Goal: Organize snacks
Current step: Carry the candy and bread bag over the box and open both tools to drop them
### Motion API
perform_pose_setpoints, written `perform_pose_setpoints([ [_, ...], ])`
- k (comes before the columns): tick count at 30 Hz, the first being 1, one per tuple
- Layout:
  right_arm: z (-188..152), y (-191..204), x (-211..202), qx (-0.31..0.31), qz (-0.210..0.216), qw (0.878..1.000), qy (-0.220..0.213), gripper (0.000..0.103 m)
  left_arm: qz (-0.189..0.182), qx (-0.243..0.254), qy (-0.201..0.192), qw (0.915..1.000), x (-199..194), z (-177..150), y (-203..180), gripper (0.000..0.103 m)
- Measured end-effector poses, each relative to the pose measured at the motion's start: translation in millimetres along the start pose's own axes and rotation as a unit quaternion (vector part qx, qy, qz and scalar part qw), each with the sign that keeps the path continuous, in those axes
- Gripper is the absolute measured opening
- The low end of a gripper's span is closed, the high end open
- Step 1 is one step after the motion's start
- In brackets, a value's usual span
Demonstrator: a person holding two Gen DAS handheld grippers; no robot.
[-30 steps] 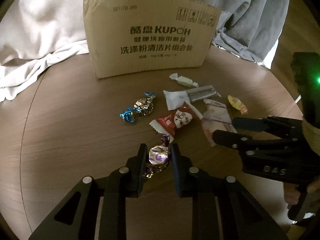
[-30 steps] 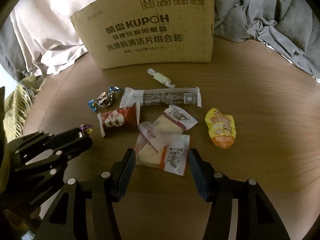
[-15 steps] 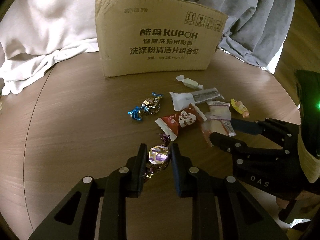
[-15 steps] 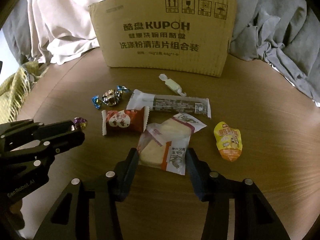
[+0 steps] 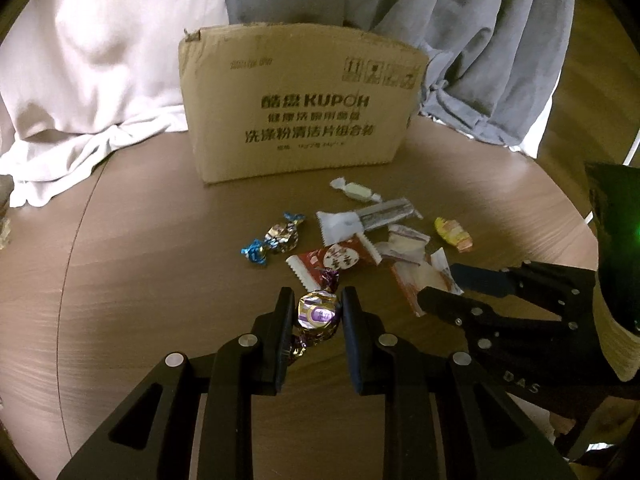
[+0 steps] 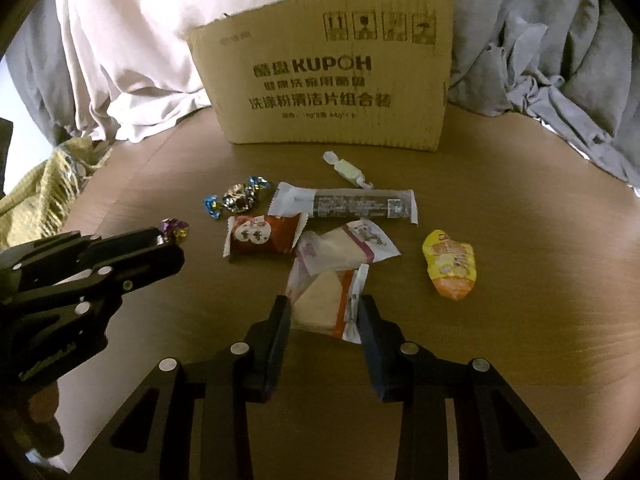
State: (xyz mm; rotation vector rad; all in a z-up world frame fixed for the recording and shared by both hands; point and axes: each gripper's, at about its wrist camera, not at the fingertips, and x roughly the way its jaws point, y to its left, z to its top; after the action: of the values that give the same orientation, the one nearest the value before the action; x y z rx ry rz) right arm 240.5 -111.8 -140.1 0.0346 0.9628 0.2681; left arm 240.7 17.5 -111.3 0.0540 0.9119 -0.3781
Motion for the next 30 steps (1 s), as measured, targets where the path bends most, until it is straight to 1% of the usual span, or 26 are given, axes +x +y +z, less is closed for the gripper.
perform_pose_setpoints([
  [2, -0.5, 0.1, -9.4, 0.002, 0.004, 1.0, -0.006, 0.036, -0.004, 0.0, -0.007, 1.0, -5.8, 1.5, -2.6, 0.024],
  [8, 4.3, 2.2, -40.8, 0.007, 0.013, 0.999, -0.042, 0.036, -0.016, 0.0, -0.03, 0.9994, -25.3, 11.6, -10.9, 0.024],
  [17, 22.7, 5.0, -71.0, 0.0, 0.009, 0.995, -0.095, 0.036, -0.015, 0.013, -0.075, 0.997, -51.6, 32.2, -15.4, 0.024],
  [24, 48.1, 4.7, -88.9, -0.003, 0.009, 0.99, -0.141, 0.036, -0.006, 0.025, -0.127, 0.9916, -72.8, 62.0, -15.8, 0.024],
  [30, 72.9, 5.7, -105.0, -0.006, 0.01, 0.983, -0.185, 0.036, 0.004, 0.039, -0.172, 0.9844, -90.4, 88.8, -15.1, 0.024],
])
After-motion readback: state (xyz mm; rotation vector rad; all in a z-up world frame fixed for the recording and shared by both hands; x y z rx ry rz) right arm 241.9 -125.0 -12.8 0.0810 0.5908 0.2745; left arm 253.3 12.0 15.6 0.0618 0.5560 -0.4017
